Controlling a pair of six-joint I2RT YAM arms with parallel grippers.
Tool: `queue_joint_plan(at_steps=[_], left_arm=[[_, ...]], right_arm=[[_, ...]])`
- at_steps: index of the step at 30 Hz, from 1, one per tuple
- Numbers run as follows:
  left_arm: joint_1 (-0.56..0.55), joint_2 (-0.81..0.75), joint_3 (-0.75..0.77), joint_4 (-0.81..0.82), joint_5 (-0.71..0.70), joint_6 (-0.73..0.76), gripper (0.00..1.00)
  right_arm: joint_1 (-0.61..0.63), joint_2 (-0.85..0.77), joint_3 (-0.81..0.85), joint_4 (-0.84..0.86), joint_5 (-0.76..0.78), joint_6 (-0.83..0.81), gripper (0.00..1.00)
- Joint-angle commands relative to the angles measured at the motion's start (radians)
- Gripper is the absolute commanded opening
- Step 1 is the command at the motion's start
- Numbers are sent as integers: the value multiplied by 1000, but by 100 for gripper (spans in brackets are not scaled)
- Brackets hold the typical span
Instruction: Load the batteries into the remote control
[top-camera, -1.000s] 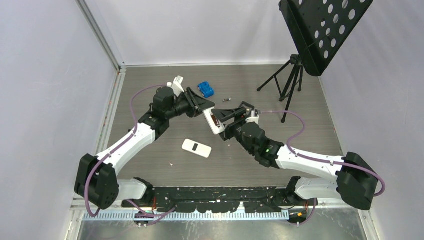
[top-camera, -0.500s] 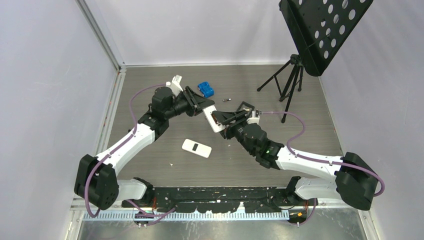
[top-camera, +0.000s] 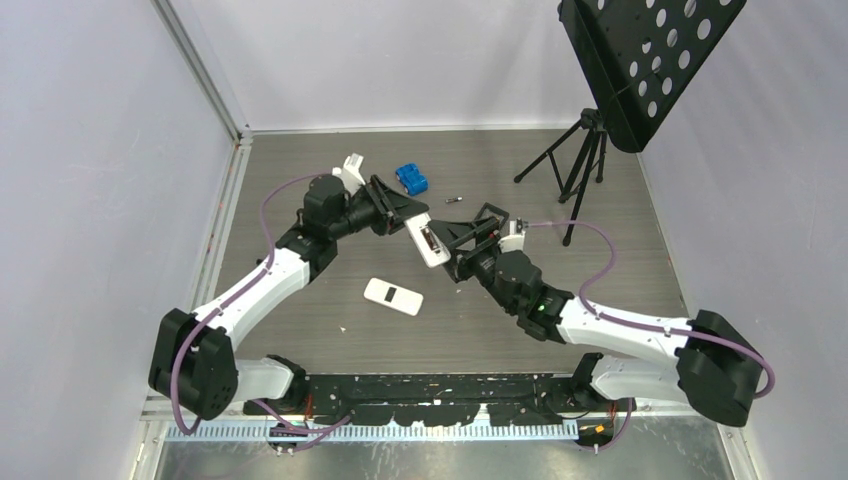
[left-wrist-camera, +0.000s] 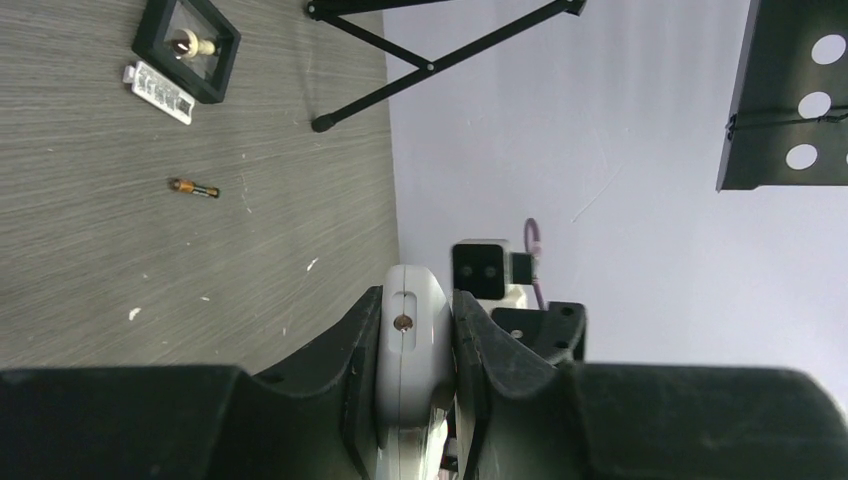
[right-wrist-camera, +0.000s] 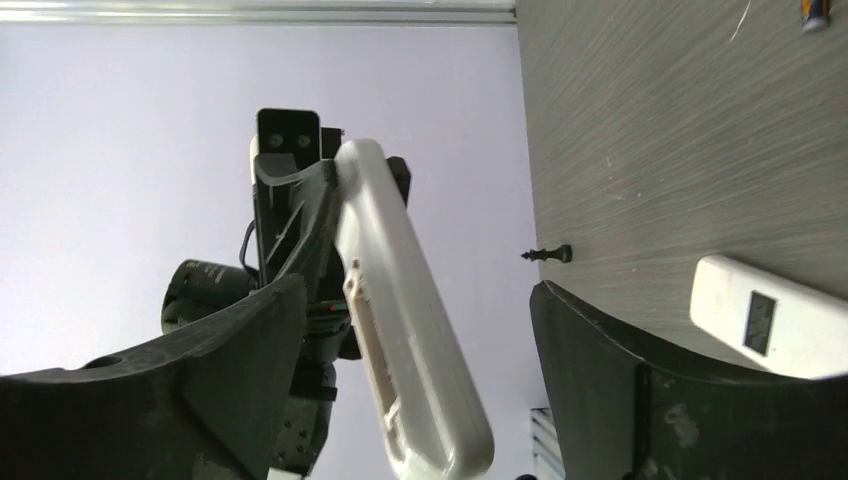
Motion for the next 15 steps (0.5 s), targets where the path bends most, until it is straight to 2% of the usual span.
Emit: queue_joint_plan(at_steps=[1,4,8,9,11,12,15], left_arm=[[40,-26,-11,65,57,90,0],[75,-28,-12,72,136,212,0],[80,-52,-7,-26,231,479,0],[80,-59,-17,-24,271,527,0],[80,-73,-45,29,346,554,0],[80,-80,-60,73,379,554,0],[80,-106,-73,107,433,578,0]], right_arm=[[-29,-123,-31,30,1,-226,90],[-82,-203,-27,-69,-72,-365,90],[-135,-253,112,-486,-64,-627,87],[-141,-246,152,-583,-44,-702,83],[-158,-218,214,-748,5,-826,67],[-180,-201,236,-797,10,-871,62],[-229,-139,273,-885,-37,-981,59]])
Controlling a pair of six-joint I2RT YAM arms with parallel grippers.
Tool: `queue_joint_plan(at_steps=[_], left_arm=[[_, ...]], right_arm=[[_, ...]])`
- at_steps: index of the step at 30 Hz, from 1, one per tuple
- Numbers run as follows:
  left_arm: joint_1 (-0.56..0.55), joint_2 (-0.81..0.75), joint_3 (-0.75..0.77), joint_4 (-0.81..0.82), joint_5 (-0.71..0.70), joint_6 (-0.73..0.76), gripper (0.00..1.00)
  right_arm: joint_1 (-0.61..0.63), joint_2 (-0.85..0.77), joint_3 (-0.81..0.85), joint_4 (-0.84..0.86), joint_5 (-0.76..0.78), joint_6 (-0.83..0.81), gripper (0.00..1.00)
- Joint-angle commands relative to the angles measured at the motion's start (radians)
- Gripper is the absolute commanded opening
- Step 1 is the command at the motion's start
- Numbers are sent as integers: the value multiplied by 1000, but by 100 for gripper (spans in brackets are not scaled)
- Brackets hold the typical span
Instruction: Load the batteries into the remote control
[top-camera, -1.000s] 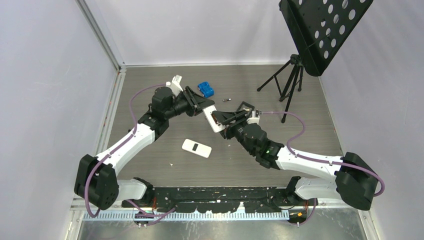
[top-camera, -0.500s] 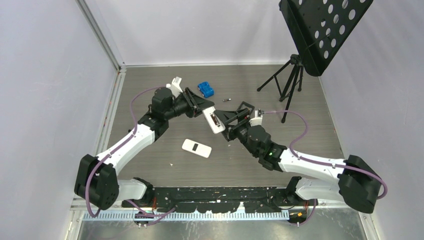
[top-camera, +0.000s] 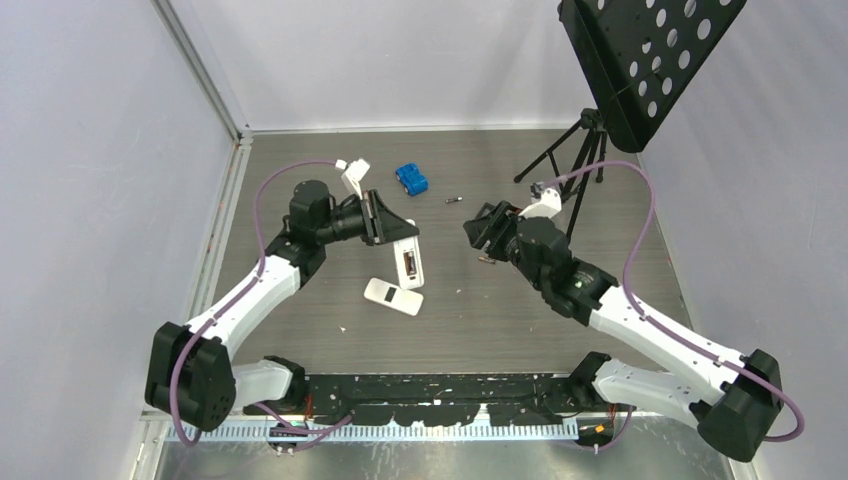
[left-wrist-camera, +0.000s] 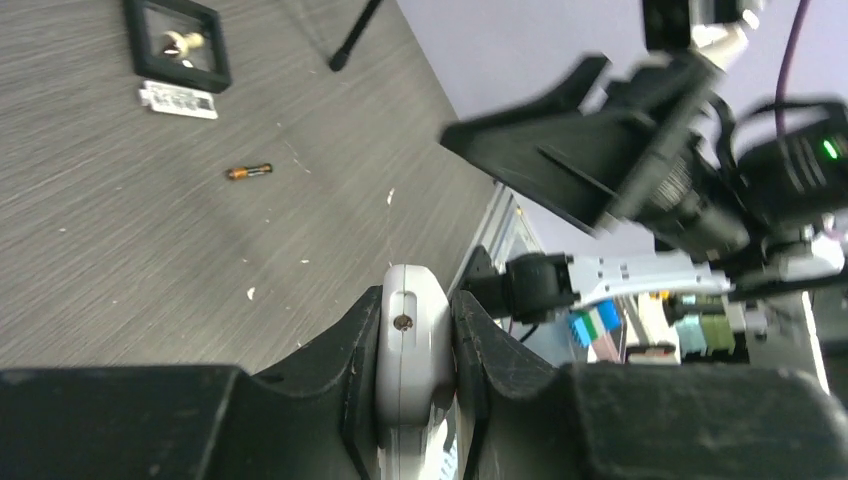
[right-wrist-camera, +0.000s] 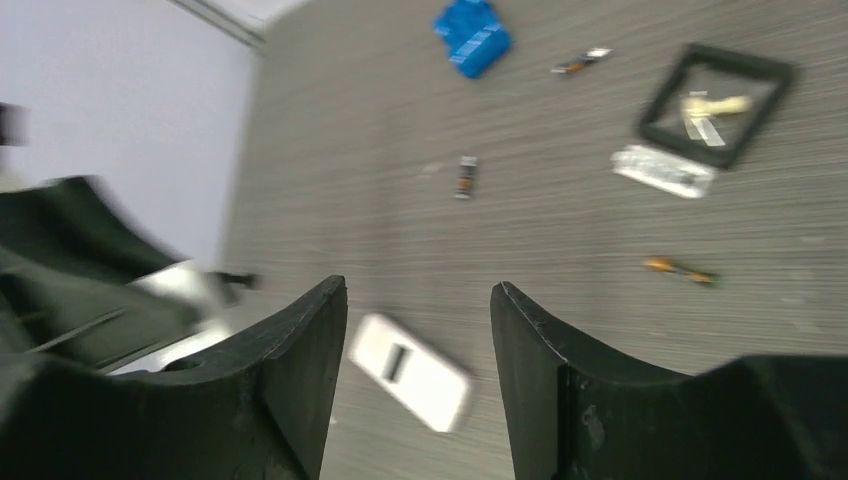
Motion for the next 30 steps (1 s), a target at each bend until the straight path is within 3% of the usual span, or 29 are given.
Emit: queue_joint_plan(at_steps=[1,6,10,16,19,26,30], left_arm=[[-1,-64,-12,95,156,134,0],[-1,-92,11,-56,54,220,0],[-1,-88,4,-70,37,212,0],[-1,-86,5,-82,24,199,0],[-1,-99,6,-97,-4,201,0],[-1,-125,0,-149,-135,221,0],[-1,-124,-9,-150,-161,221,0]], right_arm=[[-68,85,77,-293,-15,-291,59],[-131,218,115,-365,-74,-359,69],[-144,330,127,-359,-78,-461,80],[-166,496,191,-327,-78,-507,80],[-182,539,235,-326,-89,-411,77],[-185,683,347,-455,2,19,55],[-166,730,352,-463,20,173,55]])
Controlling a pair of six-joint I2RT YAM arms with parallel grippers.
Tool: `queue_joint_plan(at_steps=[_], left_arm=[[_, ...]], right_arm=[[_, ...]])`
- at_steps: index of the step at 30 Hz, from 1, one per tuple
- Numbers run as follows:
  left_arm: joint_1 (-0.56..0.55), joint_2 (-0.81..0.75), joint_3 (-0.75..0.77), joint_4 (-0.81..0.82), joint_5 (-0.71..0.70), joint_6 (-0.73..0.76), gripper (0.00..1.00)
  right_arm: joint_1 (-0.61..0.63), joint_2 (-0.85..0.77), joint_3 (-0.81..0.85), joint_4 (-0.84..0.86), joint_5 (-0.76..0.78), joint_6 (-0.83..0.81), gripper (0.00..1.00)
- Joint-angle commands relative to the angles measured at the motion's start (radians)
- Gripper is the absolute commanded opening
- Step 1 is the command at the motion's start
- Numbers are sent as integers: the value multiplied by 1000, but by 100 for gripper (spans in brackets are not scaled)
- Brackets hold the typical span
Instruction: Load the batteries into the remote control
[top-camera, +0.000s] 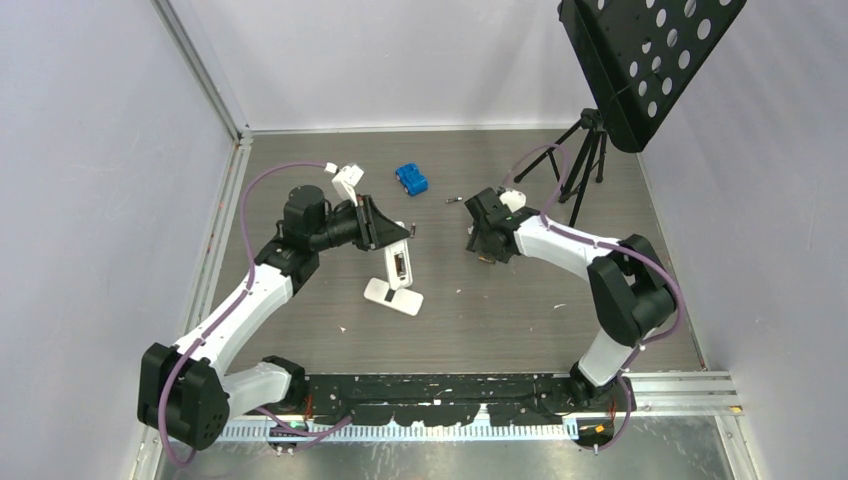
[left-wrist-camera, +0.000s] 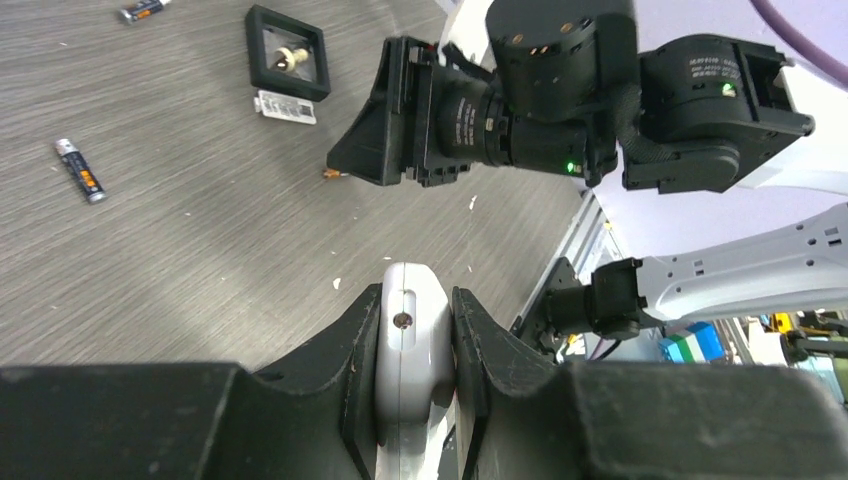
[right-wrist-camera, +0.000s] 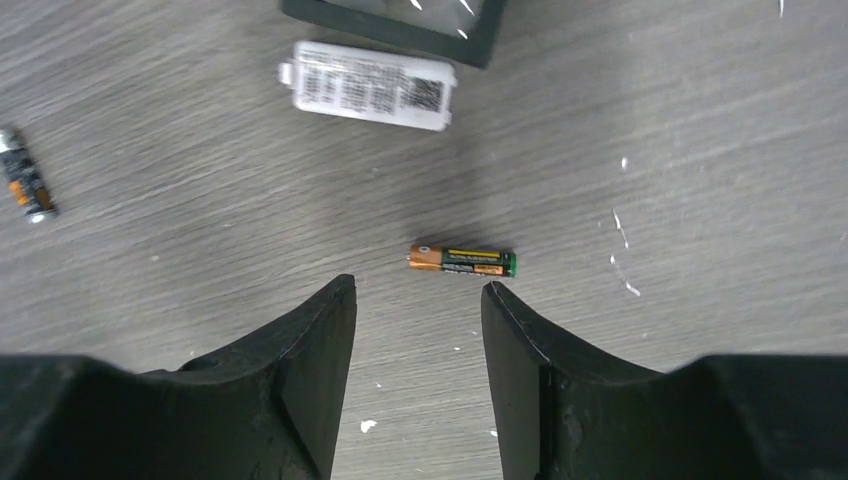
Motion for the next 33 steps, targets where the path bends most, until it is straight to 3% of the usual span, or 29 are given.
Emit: queue_joint_plan(at_steps=[1,8,24,33], left_arm=[[0,-29,1,8,-57,18,0],[0,-28,-9,29,-49,8,0],[0,-31,-15,29,-55,8,0],[0,-32,-14,20,-61,10,0]], right_arm=[[21,35,23,-55,65,267,56],[23,49,-25,-38,86,359,61],[7,141,-12,-29,201,381,59],[6,134,-26,38,143,218,38]])
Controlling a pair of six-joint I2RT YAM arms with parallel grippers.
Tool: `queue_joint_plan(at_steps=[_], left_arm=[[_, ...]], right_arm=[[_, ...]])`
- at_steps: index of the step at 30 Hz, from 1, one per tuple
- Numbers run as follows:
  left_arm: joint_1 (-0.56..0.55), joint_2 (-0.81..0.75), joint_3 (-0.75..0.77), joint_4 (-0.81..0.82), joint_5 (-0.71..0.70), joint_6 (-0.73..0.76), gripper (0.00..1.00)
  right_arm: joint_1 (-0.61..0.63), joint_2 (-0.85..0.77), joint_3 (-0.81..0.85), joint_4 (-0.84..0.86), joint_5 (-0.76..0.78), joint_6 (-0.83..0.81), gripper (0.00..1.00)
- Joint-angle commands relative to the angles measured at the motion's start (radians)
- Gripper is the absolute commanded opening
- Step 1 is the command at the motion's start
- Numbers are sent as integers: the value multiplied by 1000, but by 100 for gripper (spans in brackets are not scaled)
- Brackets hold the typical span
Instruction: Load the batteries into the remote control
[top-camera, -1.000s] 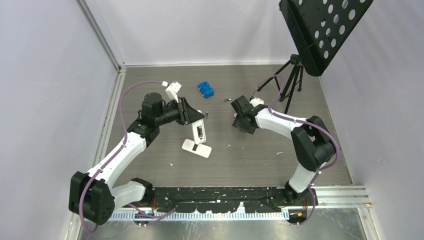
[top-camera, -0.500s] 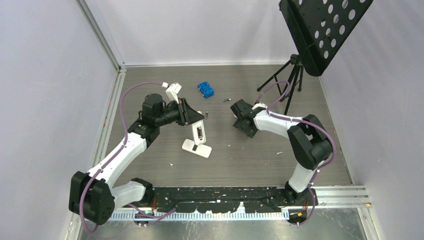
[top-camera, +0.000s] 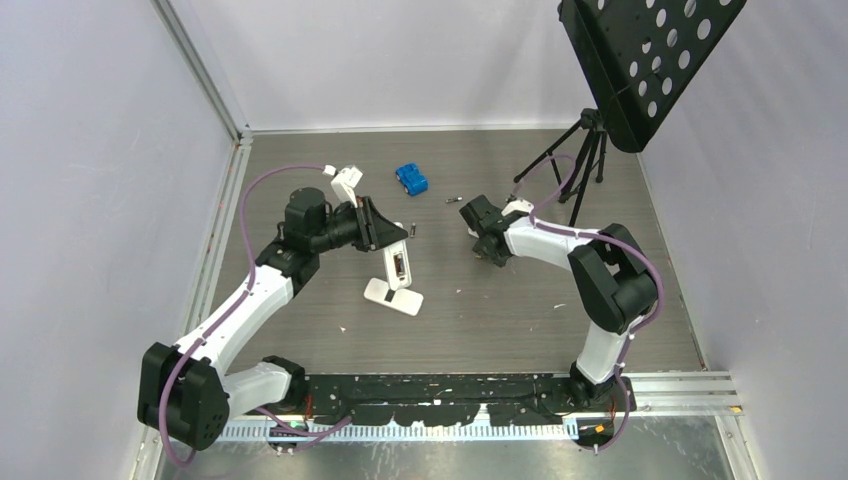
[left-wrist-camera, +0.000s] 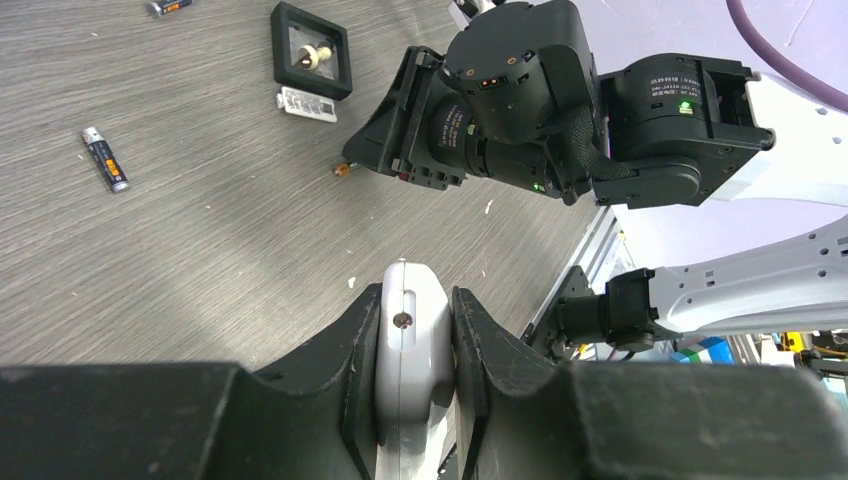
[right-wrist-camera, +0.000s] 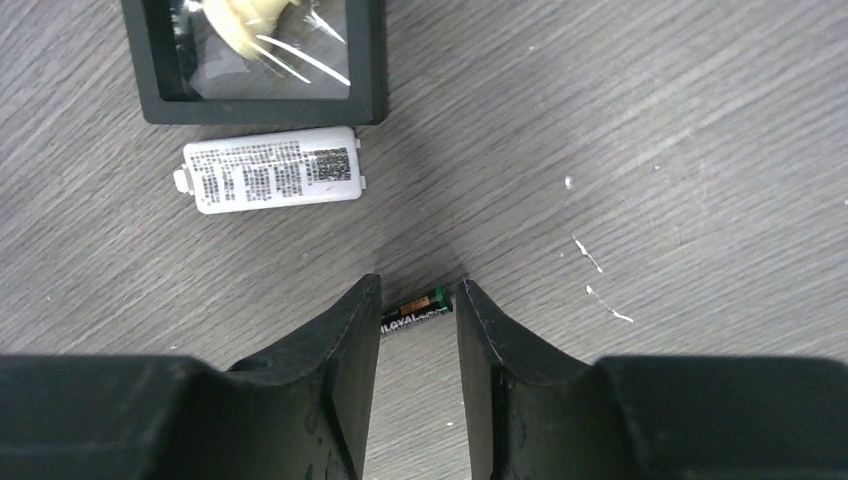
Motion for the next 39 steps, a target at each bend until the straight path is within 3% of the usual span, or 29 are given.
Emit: queue_joint_plan(at_steps=[1,8,12,14,18,21,34,39], left_arm=[[0,-29,2,23,-7,10,0],[0,-36,7,9,-14,17,0],[0,-44,7,-3,-23,24,0],[0,-51,7,-10,-28,27,0],[0,-62,9,-18,-39,32,0],[0,-68,8,-20,-47,32,0],[0,-85,-8,-20,-72,33,0],[0,-97,-13,-29,-78,39,0]], right_arm=[[-2,1,-29,71,-31,-137,38],[-3,-16,-70,205,-217,-496,37],[-2,-11,-78,211,-232,-575,36],[-3,-29,-80,211,-204,-573,38],[-2,-55,-26,142,-118,-510,59],[-2,-45,26,69,-103,-454,66],[84,86,117,-68,-68,-265,61],[88,101,127,-71,-48,-238,51]])
